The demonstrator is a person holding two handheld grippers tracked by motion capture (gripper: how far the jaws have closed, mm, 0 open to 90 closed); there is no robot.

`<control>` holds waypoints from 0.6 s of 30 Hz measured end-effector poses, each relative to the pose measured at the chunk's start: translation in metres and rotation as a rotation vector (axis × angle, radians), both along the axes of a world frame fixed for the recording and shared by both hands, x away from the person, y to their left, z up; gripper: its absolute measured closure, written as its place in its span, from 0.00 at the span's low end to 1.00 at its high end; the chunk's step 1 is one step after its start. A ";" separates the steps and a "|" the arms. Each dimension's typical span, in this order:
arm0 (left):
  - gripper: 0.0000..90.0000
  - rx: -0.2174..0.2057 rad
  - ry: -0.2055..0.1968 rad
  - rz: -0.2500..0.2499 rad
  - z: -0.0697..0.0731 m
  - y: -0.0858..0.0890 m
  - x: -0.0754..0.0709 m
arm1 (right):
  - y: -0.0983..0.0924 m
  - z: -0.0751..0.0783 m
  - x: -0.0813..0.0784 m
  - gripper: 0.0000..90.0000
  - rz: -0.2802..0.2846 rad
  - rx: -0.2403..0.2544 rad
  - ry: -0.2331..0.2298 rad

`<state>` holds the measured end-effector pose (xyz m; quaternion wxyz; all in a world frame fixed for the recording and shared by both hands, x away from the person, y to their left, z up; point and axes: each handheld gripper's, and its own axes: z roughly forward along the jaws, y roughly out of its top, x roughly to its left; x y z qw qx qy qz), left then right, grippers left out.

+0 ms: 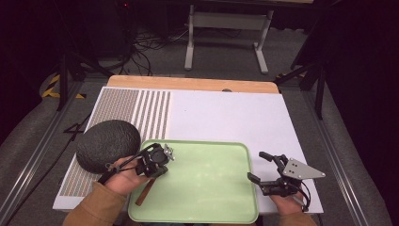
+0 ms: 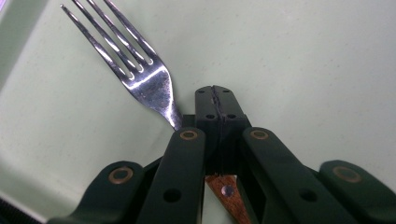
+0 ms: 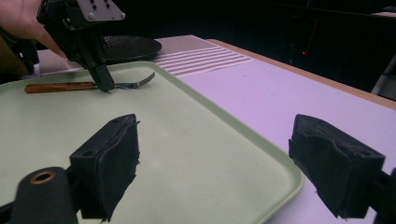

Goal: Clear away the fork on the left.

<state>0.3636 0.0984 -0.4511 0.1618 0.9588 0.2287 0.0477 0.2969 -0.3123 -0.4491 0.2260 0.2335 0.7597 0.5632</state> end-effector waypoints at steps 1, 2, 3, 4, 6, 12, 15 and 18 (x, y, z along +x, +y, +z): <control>1.00 0.001 0.003 0.010 0.000 0.003 0.000 | 0.000 0.000 0.000 0.18 0.001 0.000 -0.001; 1.00 -0.001 -0.001 0.015 0.000 0.004 0.000 | 0.000 0.000 0.001 0.18 0.002 -0.003 -0.003; 1.00 0.001 0.003 0.020 0.000 0.006 0.001 | 0.001 0.000 0.001 0.18 0.004 -0.002 -0.001; 1.00 0.002 0.002 0.020 0.000 0.008 0.001 | 0.001 0.000 0.001 0.18 0.003 -0.002 -0.001; 1.00 0.001 0.004 0.027 0.000 0.009 0.001 | 0.001 0.000 0.002 0.18 0.004 -0.002 -0.002; 1.00 -0.002 0.003 0.059 0.000 0.020 0.003 | 0.004 0.001 0.005 0.18 0.016 -0.001 -0.002; 1.00 -0.003 0.003 0.083 0.000 0.026 0.004 | 0.005 0.001 0.007 0.18 0.019 -0.004 -0.005; 1.00 -0.003 0.003 0.092 0.000 0.028 0.004 | 0.006 0.001 0.009 0.18 0.025 -0.001 -0.004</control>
